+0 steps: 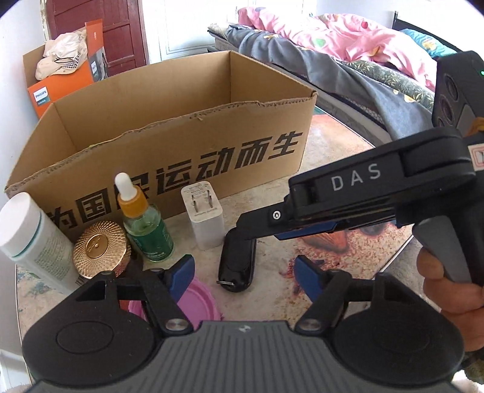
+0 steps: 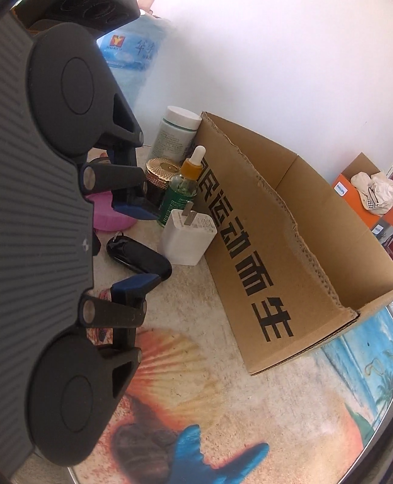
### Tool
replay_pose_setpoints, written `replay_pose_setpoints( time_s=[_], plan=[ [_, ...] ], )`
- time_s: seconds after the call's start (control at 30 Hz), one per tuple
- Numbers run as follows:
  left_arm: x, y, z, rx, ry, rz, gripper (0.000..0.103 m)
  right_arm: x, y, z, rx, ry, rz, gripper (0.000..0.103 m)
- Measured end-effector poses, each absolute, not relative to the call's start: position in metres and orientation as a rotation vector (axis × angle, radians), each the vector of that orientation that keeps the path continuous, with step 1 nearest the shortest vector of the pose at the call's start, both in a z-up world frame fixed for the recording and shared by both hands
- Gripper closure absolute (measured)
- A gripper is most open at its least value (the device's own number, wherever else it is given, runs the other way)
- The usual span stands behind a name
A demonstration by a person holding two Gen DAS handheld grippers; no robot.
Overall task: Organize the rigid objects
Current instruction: 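Move the right gripper out of the box toward the black key fob, then close the right gripper on the black key fob and lift it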
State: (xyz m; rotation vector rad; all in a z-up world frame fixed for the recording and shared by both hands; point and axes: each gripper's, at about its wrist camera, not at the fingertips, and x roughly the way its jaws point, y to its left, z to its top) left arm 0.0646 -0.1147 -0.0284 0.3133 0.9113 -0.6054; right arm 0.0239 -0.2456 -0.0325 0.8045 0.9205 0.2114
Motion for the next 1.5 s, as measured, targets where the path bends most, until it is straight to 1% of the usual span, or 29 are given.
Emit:
replay_pose_setpoints(
  time_s=[0.03, 0.1, 0.3, 0.47, 0.57, 0.83, 0.9, 1.0, 1.13, 1.3, 1.33, 1.5],
  plan=[
    [0.067, -0.119, -0.031, 0.322, 0.922, -0.601, 0.038, 0.026, -0.249, -0.034, 0.826, 0.927, 0.213, 0.064],
    [0.072, -0.125, -0.035, 0.332, 0.944, -0.602, 0.043, 0.030, -0.253, -0.040, 0.862, 0.937, 0.215, 0.064],
    [0.083, -0.145, -0.046, 0.384, 1.004, -0.597, 0.049, 0.032, -0.263, -0.049, 0.929, 0.957, 0.234, 0.064],
    [0.090, -0.157, -0.051, 0.371, 1.050, -0.605, 0.049, 0.035, -0.264, -0.057, 0.951, 0.976, 0.252, 0.064],
    [0.093, -0.165, -0.054, 0.347, 1.074, -0.621, 0.053, 0.034, -0.266, -0.058, 0.952, 0.975, 0.256, 0.063],
    [0.073, -0.167, -0.056, 0.303, 1.052, -0.712, 0.053, 0.018, -0.283, -0.055, 0.944, 0.960, 0.233, 0.062],
    [0.065, -0.163, -0.055, 0.263, 1.018, -0.723, 0.057, 0.011, -0.290, -0.055, 0.964, 0.955, 0.237, 0.062],
    [0.056, -0.157, -0.053, 0.228, 0.982, -0.731, 0.057, 0.003, -0.298, -0.053, 0.968, 0.942, 0.220, 0.062],
    [0.056, -0.157, -0.056, 0.249, 0.993, -0.708, 0.057, -0.001, -0.301, -0.052, 0.943, 0.936, 0.197, 0.063],
    [0.070, -0.154, -0.061, 0.197, 1.033, -0.708, 0.057, 0.007, -0.290, -0.055, 0.902, 0.961, 0.200, 0.064],
    [0.075, -0.151, -0.061, 0.192, 1.032, -0.706, 0.059, 0.008, -0.288, -0.056, 0.906, 0.963, 0.211, 0.064],
    [0.073, -0.146, -0.060, 0.193, 1.020, -0.696, 0.059, 0.009, -0.283, -0.052, 0.899, 0.957, 0.239, 0.063]
  ],
)
